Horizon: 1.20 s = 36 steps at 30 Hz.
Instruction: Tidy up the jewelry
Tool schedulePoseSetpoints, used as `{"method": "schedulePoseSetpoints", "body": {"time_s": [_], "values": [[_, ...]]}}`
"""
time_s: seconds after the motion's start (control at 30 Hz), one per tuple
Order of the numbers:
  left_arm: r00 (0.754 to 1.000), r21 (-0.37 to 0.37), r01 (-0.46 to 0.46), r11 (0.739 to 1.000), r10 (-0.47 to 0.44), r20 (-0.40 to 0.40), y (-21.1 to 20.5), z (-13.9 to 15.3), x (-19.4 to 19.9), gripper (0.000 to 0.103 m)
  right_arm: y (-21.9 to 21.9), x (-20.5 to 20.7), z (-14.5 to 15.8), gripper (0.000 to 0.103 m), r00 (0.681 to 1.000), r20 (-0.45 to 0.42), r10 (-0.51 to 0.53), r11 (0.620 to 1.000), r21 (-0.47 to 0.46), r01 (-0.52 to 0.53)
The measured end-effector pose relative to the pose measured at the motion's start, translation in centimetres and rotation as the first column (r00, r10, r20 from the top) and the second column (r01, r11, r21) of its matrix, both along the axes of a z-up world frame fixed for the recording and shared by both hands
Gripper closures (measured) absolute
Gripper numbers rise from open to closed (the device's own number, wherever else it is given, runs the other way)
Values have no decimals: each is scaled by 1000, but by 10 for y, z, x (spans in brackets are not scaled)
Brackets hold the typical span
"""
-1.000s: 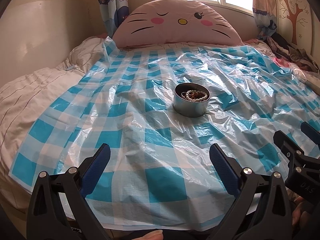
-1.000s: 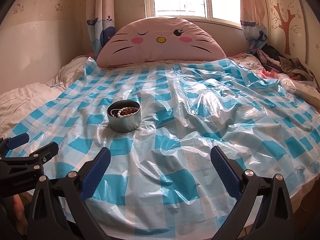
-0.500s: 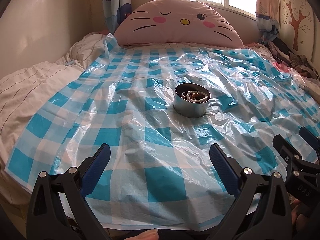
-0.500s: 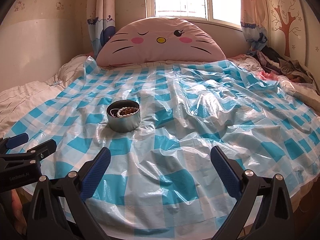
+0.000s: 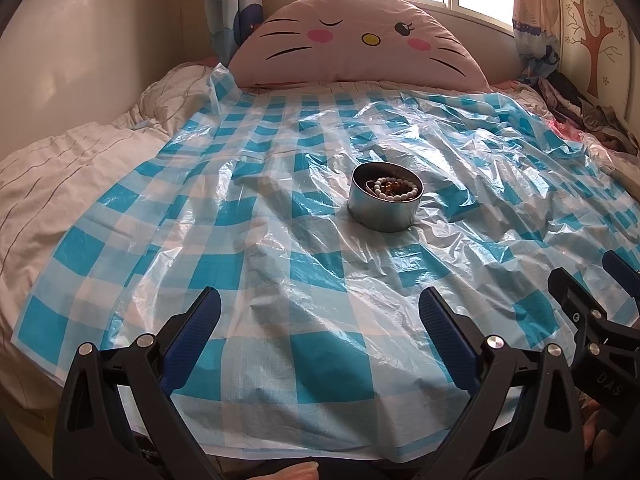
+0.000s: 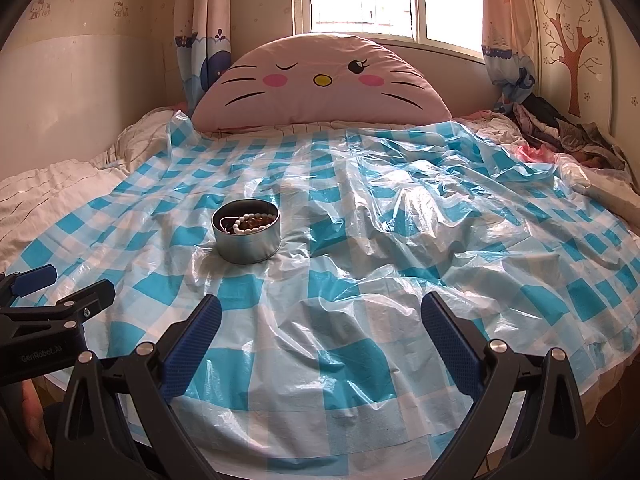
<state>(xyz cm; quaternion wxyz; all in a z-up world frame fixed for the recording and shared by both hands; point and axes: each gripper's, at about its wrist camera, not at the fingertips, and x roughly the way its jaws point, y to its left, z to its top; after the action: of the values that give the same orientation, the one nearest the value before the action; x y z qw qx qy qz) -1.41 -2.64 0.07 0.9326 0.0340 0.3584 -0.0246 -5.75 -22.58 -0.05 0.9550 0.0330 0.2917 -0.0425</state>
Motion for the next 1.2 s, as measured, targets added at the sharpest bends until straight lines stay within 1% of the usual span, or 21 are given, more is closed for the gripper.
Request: {"method": "schedulePoseSetpoints", "body": {"time_s": [0.4, 0.57, 0.73, 0.83, 0.87, 0.93, 1.0, 1.1, 1.2], "values": [[1000, -3, 1, 1000, -1, -6, 1, 0, 1, 8, 2, 0, 0, 7, 1000, 0, 0, 1000, 0, 0], [1000, -17, -1, 1000, 1, -15, 1, -2, -1, 8, 1, 0, 0, 7, 1000, 0, 0, 1000, 0, 0], [998, -43, -4, 999, 1, -60, 2, -2, 5, 8, 1, 0, 0, 7, 1000, 0, 0, 1000, -2, 0], [996, -55, -29, 998, 24, -85, 6, -3, 9, 8, 2, 0, 0, 7, 1000, 0, 0, 1000, -3, 0], [996, -61, -37, 997, 32, -83, 8, -2, 9, 8, 2, 0, 0, 7, 1000, 0, 0, 1000, -3, 0], [998, -77, -46, 996, 42, -53, 12, 1, 4, 8, 2, 0, 1, 7, 1000, 0, 1, 1000, -4, -1], [999, -90, -24, 996, 22, -24, 12, 5, 0, 8, 2, 0, 1, 7, 1000, -1, 0, 1000, -4, 0], [1000, -51, -18, 999, 18, -14, 7, 7, -2, 8, 2, 0, 1, 7, 1000, -1, 0, 1000, -4, 0], [999, -2, -17, 1000, 17, -39, 0, 4, 1, 8, 2, 0, 1, 7, 1000, 0, 0, 1000, -3, 0]]}}
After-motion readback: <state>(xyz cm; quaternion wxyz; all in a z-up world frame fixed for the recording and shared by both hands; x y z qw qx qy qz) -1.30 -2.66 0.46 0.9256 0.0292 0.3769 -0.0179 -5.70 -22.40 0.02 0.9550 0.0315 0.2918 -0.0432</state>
